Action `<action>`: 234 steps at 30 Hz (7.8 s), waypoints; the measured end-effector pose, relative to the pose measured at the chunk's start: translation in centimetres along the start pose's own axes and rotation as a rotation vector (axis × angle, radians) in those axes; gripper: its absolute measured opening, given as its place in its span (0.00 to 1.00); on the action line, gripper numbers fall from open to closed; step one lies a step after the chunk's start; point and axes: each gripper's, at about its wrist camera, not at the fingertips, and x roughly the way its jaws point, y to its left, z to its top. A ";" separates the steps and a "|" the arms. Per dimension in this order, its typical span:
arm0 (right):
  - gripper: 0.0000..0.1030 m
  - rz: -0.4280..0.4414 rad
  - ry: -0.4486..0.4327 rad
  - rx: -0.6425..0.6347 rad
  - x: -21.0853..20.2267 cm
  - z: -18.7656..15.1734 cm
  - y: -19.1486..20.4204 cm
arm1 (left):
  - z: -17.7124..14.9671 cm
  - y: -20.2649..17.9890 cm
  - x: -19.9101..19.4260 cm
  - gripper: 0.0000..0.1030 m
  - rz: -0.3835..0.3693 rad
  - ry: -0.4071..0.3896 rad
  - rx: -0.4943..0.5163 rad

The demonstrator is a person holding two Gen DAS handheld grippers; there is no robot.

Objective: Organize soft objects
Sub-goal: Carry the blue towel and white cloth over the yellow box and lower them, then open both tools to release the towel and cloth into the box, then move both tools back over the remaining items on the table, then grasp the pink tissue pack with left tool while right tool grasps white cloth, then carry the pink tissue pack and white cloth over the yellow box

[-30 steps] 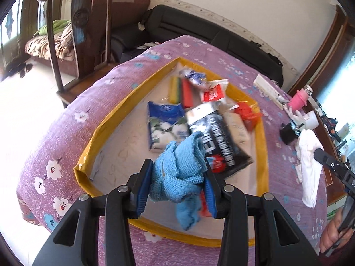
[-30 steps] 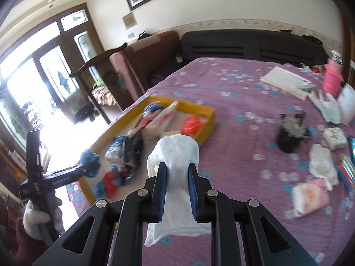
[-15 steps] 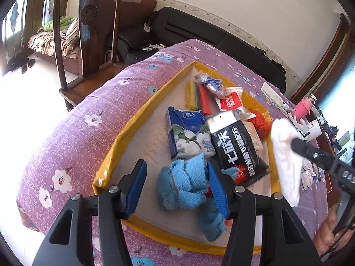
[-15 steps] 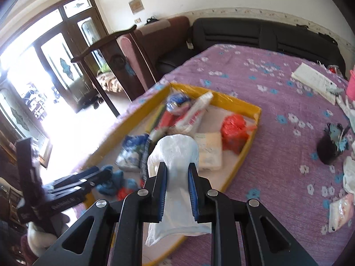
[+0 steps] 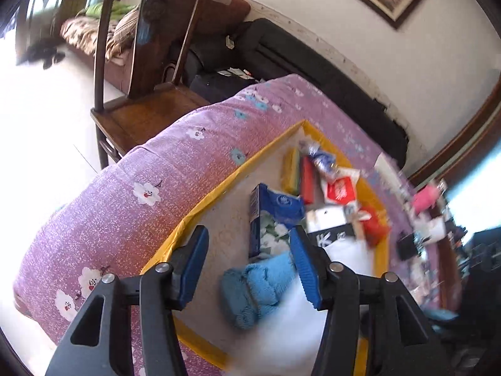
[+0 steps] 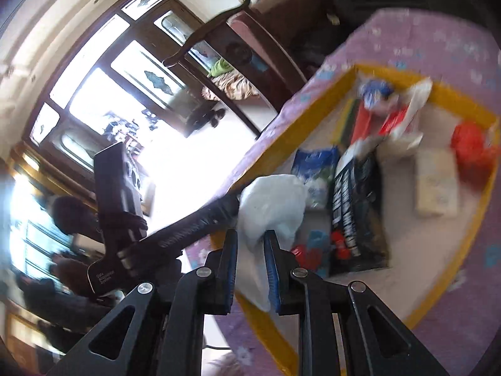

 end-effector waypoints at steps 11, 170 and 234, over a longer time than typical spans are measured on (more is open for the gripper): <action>0.59 -0.405 0.033 -0.068 2.8 -0.4 -1.7 | -1.0 0.0 -3.0 0.67 -0.032 -0.092 -0.008; 0.77 -0.735 -0.339 0.246 -27.2 -6.2 -30.1 | -20.8 -38.4 13.1 0.52 -0.109 0.280 0.996; 0.75 -0.834 -0.307 0.320 -28.0 -9.7 -26.6 | -17.6 -24.5 1.3 0.52 -0.076 0.117 0.674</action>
